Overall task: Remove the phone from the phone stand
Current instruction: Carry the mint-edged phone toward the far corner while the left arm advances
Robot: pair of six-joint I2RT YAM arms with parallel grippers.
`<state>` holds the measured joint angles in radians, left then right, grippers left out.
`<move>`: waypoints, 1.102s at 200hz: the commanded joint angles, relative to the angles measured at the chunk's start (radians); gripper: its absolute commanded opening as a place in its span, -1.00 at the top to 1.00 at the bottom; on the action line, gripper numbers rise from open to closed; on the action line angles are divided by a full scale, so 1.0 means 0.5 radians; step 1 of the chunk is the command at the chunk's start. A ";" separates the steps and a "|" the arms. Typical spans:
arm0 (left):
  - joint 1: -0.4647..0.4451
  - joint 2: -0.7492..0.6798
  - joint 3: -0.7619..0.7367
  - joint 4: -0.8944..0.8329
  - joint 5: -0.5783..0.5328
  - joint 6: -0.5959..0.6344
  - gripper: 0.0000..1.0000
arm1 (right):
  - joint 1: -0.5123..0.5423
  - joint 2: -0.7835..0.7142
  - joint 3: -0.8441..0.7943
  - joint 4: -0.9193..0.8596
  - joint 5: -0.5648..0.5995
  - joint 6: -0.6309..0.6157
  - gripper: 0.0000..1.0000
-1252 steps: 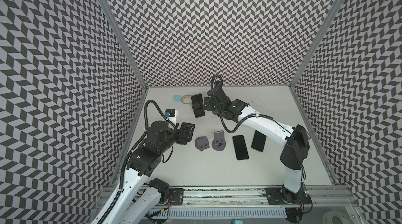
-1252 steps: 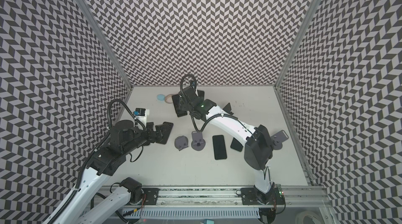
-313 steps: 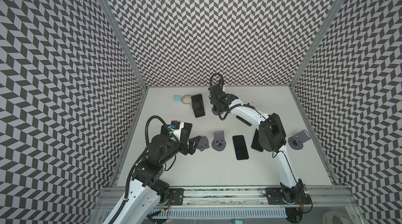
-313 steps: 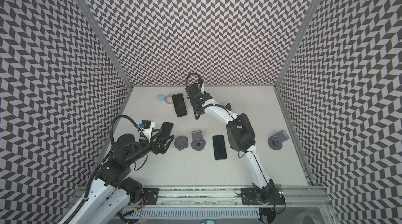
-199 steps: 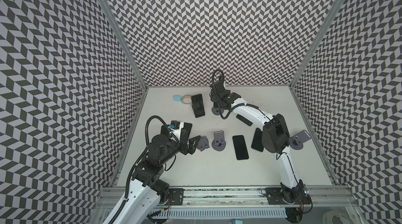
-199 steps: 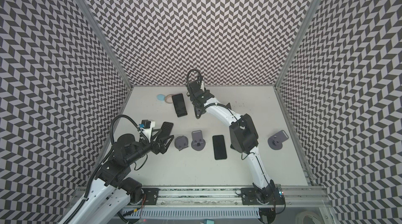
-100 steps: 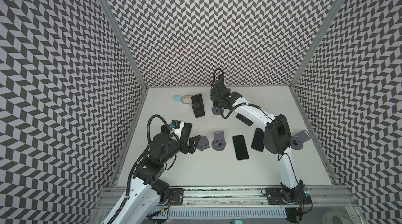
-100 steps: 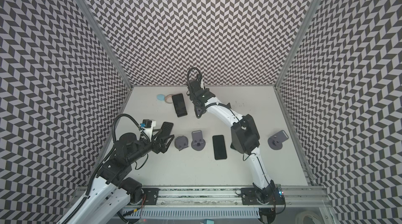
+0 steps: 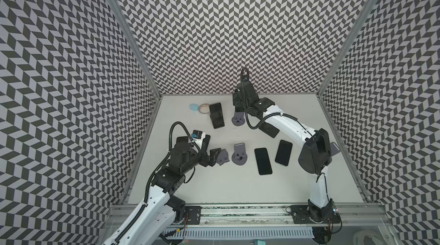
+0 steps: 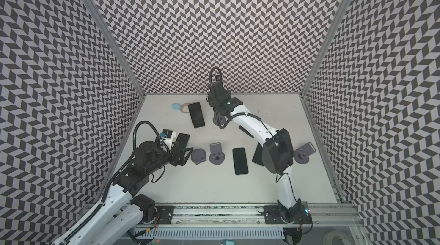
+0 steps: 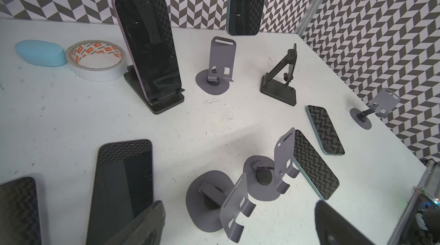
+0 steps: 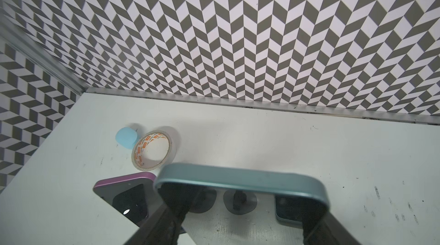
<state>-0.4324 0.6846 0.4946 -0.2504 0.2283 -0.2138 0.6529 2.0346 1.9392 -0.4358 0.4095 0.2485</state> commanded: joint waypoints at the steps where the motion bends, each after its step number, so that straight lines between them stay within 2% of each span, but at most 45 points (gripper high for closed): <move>1: -0.003 0.063 0.115 0.097 -0.049 0.089 -0.96 | -0.026 -0.151 -0.023 0.213 -0.082 -0.069 0.01; 69: -0.004 0.364 0.431 0.222 -0.129 0.119 -0.96 | -0.101 -0.306 0.011 0.191 -0.295 -0.093 0.03; 106: -0.010 0.569 0.664 0.253 -0.192 0.219 -0.96 | -0.150 -0.559 -0.297 0.325 -0.216 -0.111 0.05; 161: -0.036 0.797 0.838 0.395 -0.133 0.385 -0.96 | -0.370 -0.850 -0.562 0.314 -0.376 -0.094 0.11; 220: -0.136 1.056 1.042 0.472 -0.073 0.444 -0.96 | -0.647 -1.074 -0.709 0.267 -0.517 -0.124 0.12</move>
<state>-0.4747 1.1805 0.9527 -0.0647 0.1642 -0.0296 0.3752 1.5761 1.6028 -0.3717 0.2005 0.2005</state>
